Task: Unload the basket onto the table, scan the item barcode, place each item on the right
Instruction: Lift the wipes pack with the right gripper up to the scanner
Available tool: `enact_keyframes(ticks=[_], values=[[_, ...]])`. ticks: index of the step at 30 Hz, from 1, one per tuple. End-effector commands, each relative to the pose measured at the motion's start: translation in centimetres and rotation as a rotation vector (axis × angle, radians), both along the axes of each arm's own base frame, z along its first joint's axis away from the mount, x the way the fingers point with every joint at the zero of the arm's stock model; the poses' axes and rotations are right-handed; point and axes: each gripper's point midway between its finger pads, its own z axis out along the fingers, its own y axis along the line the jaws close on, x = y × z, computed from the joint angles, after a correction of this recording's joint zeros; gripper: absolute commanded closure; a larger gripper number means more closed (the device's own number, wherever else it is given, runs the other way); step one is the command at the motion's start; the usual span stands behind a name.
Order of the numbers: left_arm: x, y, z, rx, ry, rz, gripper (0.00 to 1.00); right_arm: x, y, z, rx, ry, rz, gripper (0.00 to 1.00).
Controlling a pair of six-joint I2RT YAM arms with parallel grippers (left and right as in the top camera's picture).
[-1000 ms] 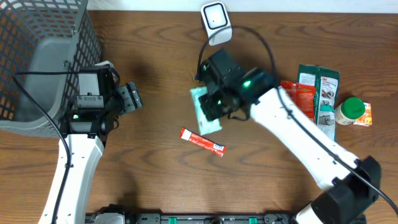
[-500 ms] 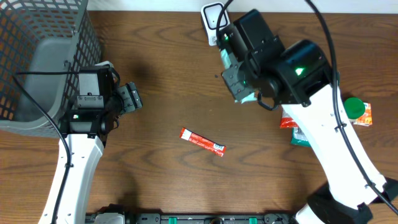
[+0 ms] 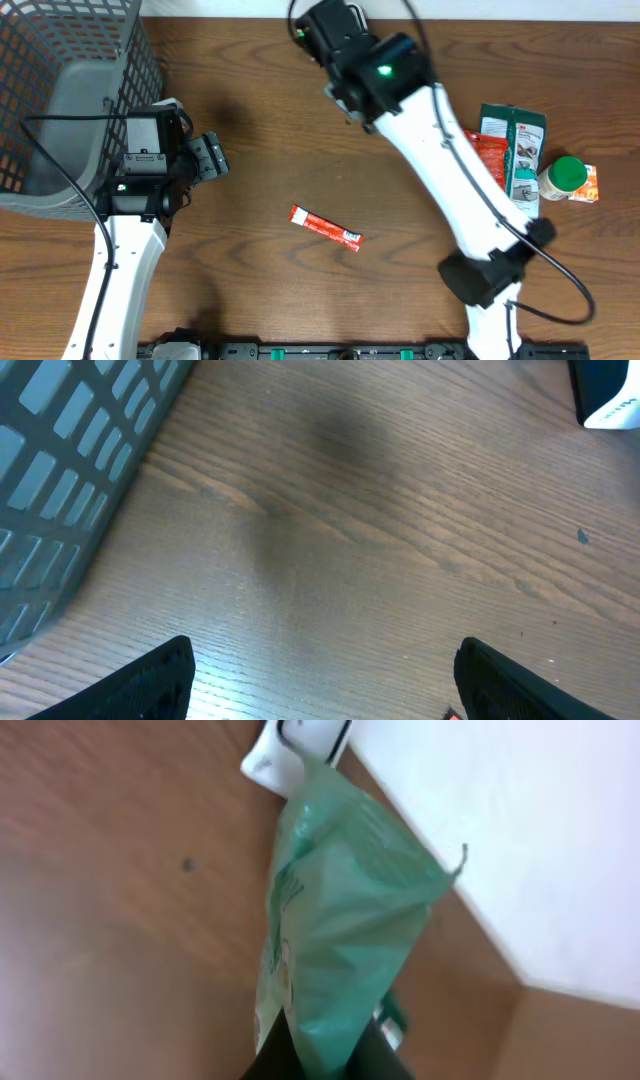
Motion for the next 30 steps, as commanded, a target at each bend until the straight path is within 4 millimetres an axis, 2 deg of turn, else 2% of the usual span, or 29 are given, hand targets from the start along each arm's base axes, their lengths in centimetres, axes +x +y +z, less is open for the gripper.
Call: enact_keyframes(ticks=[1,5,9,12,15,19,25,27,30], values=[[0.2,0.4,0.5,0.015,-0.011,0.009,0.16,2.4,1.0,-0.8,-0.310,-0.028,0.210,0.99],[0.2,0.4,0.5,0.015,-0.011,0.009,0.16,6.0,2.5,-1.0,-0.414,-0.123,0.258,0.99],[0.2,0.4,0.5,0.015,-0.011,0.009,0.16,10.4,5.1,-0.5,-0.429,-0.279,0.297,0.99],[0.2,0.4,0.5,0.015,-0.011,0.009,0.16,12.6,5.8,-0.6,-0.440,-0.350,0.300,0.99],[0.2,0.4,0.5,0.015,-0.011,0.009,0.16,14.7,5.7,-1.7,-0.471,-0.379,0.302,0.99],[0.2,0.4,0.5,0.015,-0.011,0.009,0.16,17.3,4.4,-3.9,-0.531,-0.381,0.303,0.99],[0.2,0.4,0.5,0.015,-0.011,0.009,0.16,20.7,3.2,-6.9,-0.498,-0.437,0.245,0.99],[0.2,0.4,0.5,0.015,-0.011,0.009,0.16,21.5,3.1,-7.5,-0.468,-0.473,0.219,0.99],[0.2,0.4,0.5,0.015,-0.011,0.009,0.16,22.4,3.8,-9.6,-0.422,-0.475,0.263,0.99]])
